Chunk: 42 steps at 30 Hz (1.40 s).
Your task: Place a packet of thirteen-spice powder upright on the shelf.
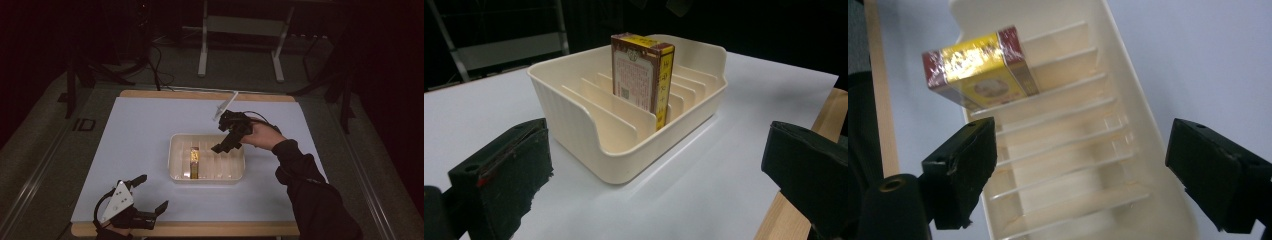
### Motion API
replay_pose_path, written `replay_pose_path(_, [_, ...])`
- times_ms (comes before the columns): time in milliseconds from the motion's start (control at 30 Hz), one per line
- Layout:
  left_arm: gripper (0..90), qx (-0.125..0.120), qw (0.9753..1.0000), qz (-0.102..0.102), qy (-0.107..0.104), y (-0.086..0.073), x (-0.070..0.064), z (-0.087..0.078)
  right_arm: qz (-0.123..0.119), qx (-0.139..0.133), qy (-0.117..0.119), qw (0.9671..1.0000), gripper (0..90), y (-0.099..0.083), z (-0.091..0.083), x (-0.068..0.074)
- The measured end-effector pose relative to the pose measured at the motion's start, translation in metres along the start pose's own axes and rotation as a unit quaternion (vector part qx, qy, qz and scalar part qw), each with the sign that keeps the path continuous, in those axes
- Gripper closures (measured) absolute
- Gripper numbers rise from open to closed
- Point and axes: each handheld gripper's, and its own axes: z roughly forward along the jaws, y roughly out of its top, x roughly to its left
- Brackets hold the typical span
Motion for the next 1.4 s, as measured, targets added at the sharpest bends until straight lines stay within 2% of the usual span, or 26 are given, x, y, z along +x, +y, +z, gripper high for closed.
replay_pose_path(300, [0.0,-0.003,1.0,0.001,0.0,0.0,0.0,-0.001,0.042,-0.036,-0.008,0.9984,13.0,-0.039,-0.001,0.003])
replay_pose_path(400, [0.0,-0.004,1.0,0.001,-0.001,0.0,0.0,-0.001,0.048,-0.042,-0.02,0.9978,13.0,-0.05,-0.001,0.005])
replay_pose_path(533, [0.0,-0.001,1.0,0.002,-0.001,0.0,0.0,0.0,0.07,-0.055,-0.033,0.9955,13.0,-0.063,-0.001,0.005])
replay_pose_path(667, [0.0,-0.002,1.0,0.002,-0.001,0.0,0.0,0.0,0.094,-0.072,-0.048,0.9918,13.1,-0.074,-0.002,0.005])
replay_pose_path(800, [0.0,-0.004,1.0,0.0,-0.001,0.0,0.0,0.0,0.122,-0.099,-0.068,0.9852,13.1,-0.088,-0.006,0.007])
replay_pose_path(900, [0.0,-0.004,1.0,0.001,-0.002,0.0,0.0,0.0,0.134,-0.109,-0.075,0.9821,13.0,-0.098,-0.008,0.008])
replay_pose_path(933, [0.0,-0.003,1.0,0.001,-0.002,0.0,-0.001,0.0,0.143,-0.113,-0.09,0.979,13.0,-0.105,-0.01,0.009])
replay_pose_path(967, [0.0,-0.002,1.0,0.002,-0.002,0.0,-0.001,0.0,0.143,-0.113,-0.09,0.979,13.0,-0.105,-0.01,0.009])
replay_pose_path(1000, [0.0,-0.003,1.0,0.001,-0.002,0.0,-0.001,0.0,0.152,-0.125,-0.1,0.9754,13.0,-0.113,-0.011,0.01])
replay_pose_path(1033, [0.0,-0.003,1.0,0.001,-0.002,0.0,-0.001,0.0,0.152,-0.125,-0.1,0.9754,13.0,-0.113,-0.011,0.01])
replay_pose_path(1200, [0.0,-0.002,1.0,0.002,-0.002,0.0,-0.001,0.001,0.171,-0.142,-0.138,0.9651,12.9,-0.13,-0.012,0.016])
replay_pose_path(1233, [0.0,-0.001,1.0,0.003,-0.001,0.0,-0.001,0.001,0.172,-0.147,-0.142,0.9637,12.9,-0.134,-0.012,0.016])
replay_pose_path(1267, [0.0,0.0,1.0,0.003,-0.002,0.0,-0.001,0.001,0.179,-0.153,-0.149,0.9604,12.9,-0.138,-0.013,0.018])
replay_pose_path(1333, [0.0,0.001,1.0,0.003,-0.002,0.0,-0.001,0.002,0.184,-0.163,-0.161,0.956,12.9,-0.144,-0.014,0.02])
replay_pose_path(1400, [0.0,0.0,1.0,0.003,-0.002,0.0,-0.001,0.002,0.187,-0.171,-0.165,0.9531,12.9,-0.15,-0.015,0.021])
